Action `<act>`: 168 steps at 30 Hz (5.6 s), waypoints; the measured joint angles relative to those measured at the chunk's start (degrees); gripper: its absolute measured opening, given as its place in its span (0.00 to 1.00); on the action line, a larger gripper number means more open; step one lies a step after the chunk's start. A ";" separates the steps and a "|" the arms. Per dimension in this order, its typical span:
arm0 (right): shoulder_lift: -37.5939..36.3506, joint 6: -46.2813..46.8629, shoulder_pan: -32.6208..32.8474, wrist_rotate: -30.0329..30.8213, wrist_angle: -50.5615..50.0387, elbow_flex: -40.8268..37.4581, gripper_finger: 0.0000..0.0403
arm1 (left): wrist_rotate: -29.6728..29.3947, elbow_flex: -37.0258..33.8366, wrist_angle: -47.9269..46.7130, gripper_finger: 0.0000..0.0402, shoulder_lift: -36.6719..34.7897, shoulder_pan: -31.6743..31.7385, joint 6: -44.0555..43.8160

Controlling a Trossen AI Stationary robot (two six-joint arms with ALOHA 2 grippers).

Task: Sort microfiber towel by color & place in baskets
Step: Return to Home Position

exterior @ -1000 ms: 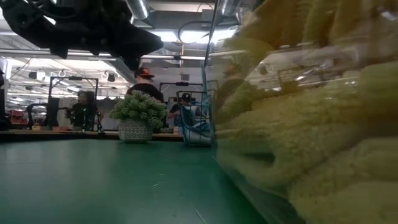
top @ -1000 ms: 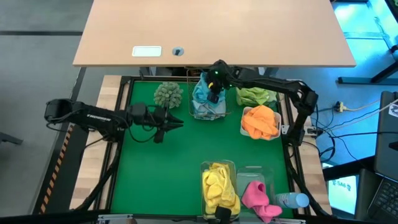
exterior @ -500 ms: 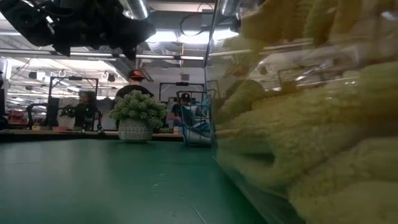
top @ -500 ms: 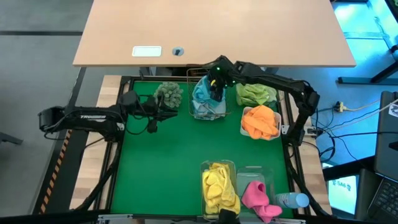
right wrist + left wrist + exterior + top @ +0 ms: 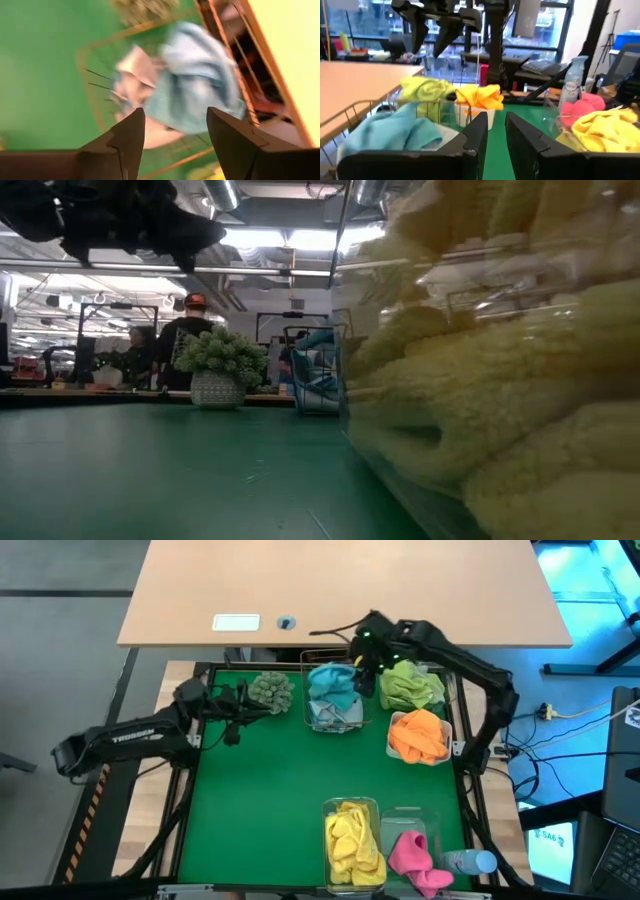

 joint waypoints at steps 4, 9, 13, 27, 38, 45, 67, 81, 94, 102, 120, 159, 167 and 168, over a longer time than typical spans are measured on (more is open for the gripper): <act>-4.42 0.68 -0.02 -8.21 0.52 0.22 0.52 | 3.39 0.00 -5.71 0.16 -5.63 2.98 0.08; -11.58 -0.57 0.05 -10.36 1.28 -0.73 0.52 | 3.63 0.00 -17.26 0.16 -12.24 5.35 5.19; -18.47 -0.52 0.00 -9.51 4.84 -6.72 0.52 | 3.63 0.00 -23.67 0.16 -15.87 5.76 7.67; -47.47 9.21 -0.02 -9.40 43.88 -52.68 0.52 | 3.43 -0.72 -39.98 0.16 -26.67 5.71 9.13; -72.45 16.45 -0.02 -9.41 58.24 -74.36 0.52 | 3.39 -14.16 -29.58 0.16 -35.67 5.69 4.09; -84.44 20.51 -0.02 -9.91 65.19 -86.36 0.52 | 3.70 -18.47 -19.52 0.16 -36.33 5.66 1.67; -91.45 25.05 -0.02 -11.32 74.70 -107.97 0.52 | -0.72 -18.47 -20.81 0.16 -36.29 5.67 -1.98; -91.21 25.43 -0.02 -5.88 70.72 -110.85 0.52 | -1.64 -18.45 -20.88 0.16 -36.29 5.69 -1.98; -91.58 26.66 0.17 -6.39 70.79 -110.85 0.52 | -3.94 -18.45 -20.94 0.16 -37.14 2.08 -1.98; -94.82 26.64 7.13 -5.75 70.65 -110.85 0.52 | -7.96 -18.45 -21.08 0.16 -41.43 -4.93 -1.98; -101.57 26.60 20.91 -5.77 71.19 -110.85 0.52 | -8.84 -18.45 -20.58 0.16 -42.89 -18.78 -1.95; -101.55 26.62 21.86 -5.95 70.77 -110.85 0.52 | -25.46 -18.40 -23.57 0.16 -42.85 -19.07 8.93; -101.55 26.62 21.73 -5.95 70.72 -110.85 0.52 | -25.46 -18.40 -23.59 0.16 -42.85 -19.07 8.95; -101.55 26.62 21.71 -5.95 70.71 -110.85 0.52 | -25.47 -18.40 -23.60 0.16 -42.85 -19.07 8.95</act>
